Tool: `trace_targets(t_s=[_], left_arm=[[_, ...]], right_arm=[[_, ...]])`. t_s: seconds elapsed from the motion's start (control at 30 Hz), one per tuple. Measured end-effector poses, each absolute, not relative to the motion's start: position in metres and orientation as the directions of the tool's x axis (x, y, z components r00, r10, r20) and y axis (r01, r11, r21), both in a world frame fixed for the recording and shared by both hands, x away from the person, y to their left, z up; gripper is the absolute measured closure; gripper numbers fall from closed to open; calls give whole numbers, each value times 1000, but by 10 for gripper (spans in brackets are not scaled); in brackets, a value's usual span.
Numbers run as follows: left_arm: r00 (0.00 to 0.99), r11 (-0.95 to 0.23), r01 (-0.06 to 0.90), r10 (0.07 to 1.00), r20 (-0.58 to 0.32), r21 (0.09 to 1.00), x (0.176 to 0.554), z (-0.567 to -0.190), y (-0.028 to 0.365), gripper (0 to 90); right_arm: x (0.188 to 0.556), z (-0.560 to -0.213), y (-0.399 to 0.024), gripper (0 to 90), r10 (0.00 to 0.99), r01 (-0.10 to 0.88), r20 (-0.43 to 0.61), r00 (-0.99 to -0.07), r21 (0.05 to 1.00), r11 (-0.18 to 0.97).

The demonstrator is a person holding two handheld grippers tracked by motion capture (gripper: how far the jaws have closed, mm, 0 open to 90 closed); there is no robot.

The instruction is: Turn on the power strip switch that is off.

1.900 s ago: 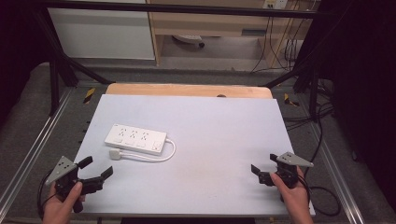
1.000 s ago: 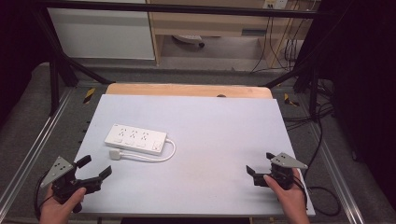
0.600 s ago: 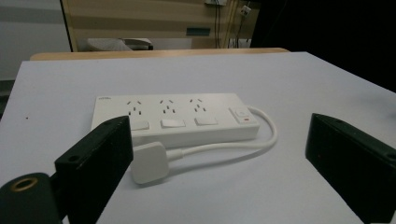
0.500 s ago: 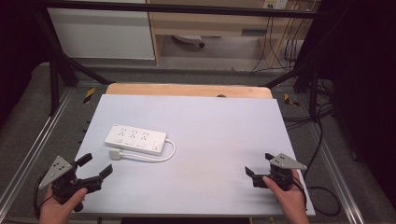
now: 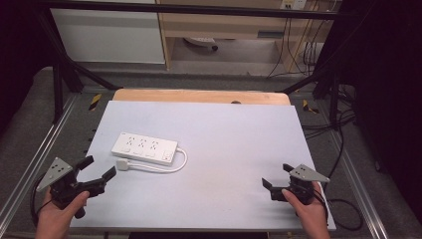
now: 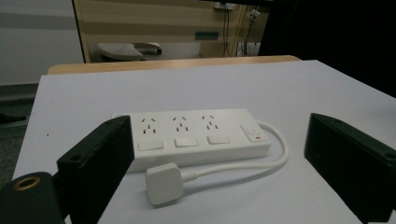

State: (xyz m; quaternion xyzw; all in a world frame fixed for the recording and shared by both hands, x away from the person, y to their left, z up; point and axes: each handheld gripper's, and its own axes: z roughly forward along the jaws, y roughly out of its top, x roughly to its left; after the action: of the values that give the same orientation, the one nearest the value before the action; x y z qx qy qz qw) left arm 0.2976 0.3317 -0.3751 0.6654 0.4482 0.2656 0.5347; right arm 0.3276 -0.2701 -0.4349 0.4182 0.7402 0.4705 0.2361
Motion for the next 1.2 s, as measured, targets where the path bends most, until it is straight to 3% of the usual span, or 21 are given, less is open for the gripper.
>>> trace_targets(t_s=[1.2], left_arm=[[447,-73,334,890,-90,940,334,-365,330,91]], right_arm=[[328,-435,-273,37,849,399,52,-526,897,192]])
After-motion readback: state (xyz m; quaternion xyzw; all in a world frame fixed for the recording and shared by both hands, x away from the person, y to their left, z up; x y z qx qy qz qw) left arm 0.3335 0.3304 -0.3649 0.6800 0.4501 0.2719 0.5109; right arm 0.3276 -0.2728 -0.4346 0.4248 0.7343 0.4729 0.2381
